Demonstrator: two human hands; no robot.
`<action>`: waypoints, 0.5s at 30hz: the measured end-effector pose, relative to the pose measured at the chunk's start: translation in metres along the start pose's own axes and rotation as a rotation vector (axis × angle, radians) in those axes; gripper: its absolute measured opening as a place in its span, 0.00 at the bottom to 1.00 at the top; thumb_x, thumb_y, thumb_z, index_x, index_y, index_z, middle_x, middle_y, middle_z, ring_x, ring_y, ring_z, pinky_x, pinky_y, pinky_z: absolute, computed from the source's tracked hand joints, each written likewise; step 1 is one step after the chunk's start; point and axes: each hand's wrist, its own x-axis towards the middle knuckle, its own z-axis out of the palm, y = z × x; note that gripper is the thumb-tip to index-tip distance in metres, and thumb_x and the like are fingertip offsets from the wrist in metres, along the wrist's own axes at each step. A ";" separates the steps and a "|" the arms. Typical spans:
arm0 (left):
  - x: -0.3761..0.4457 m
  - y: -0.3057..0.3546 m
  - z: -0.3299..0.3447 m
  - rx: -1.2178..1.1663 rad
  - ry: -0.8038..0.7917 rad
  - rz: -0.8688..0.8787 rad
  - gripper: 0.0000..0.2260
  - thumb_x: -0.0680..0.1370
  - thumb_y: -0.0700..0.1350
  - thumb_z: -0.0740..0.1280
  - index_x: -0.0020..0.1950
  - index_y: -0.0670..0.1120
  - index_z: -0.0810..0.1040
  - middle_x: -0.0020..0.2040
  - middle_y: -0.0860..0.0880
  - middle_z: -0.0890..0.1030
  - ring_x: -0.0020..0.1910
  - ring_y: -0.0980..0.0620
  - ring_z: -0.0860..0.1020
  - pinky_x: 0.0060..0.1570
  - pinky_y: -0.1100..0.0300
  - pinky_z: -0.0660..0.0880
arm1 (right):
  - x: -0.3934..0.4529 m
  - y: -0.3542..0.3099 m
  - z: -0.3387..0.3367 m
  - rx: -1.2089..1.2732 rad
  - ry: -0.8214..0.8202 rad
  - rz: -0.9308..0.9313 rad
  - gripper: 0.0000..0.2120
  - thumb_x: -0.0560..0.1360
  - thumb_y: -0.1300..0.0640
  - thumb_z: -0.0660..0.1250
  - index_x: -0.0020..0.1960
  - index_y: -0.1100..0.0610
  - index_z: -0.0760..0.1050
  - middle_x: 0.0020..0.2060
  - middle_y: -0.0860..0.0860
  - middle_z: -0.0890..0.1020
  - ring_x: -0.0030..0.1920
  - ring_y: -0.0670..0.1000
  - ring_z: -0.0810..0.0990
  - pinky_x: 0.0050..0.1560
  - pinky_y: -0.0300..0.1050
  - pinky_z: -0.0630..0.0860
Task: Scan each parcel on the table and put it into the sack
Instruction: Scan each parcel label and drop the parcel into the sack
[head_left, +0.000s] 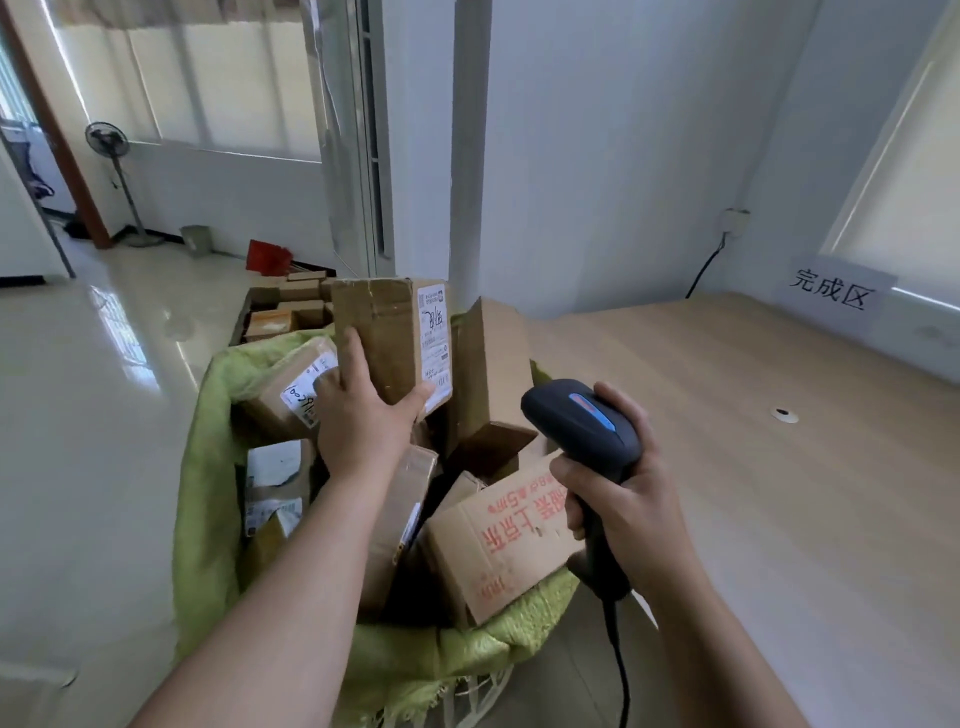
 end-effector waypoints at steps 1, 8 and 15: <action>0.007 -0.003 0.005 0.027 -0.018 0.003 0.44 0.72 0.64 0.67 0.78 0.56 0.44 0.69 0.40 0.63 0.68 0.42 0.63 0.54 0.45 0.71 | 0.001 0.002 0.002 -0.011 0.017 0.008 0.33 0.72 0.75 0.68 0.60 0.39 0.73 0.27 0.48 0.77 0.22 0.52 0.70 0.23 0.44 0.69; 0.016 -0.001 0.036 -0.036 -0.048 0.123 0.36 0.75 0.67 0.59 0.77 0.50 0.59 0.71 0.38 0.63 0.70 0.42 0.61 0.65 0.45 0.63 | -0.004 0.013 -0.003 -0.095 0.123 0.054 0.34 0.70 0.76 0.69 0.63 0.42 0.72 0.41 0.55 0.80 0.23 0.54 0.70 0.23 0.45 0.70; -0.018 0.039 0.047 -0.274 -0.105 0.310 0.26 0.77 0.56 0.65 0.72 0.49 0.68 0.69 0.45 0.68 0.69 0.48 0.64 0.64 0.53 0.65 | -0.030 0.005 -0.029 -0.160 0.244 0.044 0.31 0.65 0.65 0.71 0.57 0.33 0.74 0.43 0.58 0.78 0.24 0.55 0.70 0.24 0.46 0.72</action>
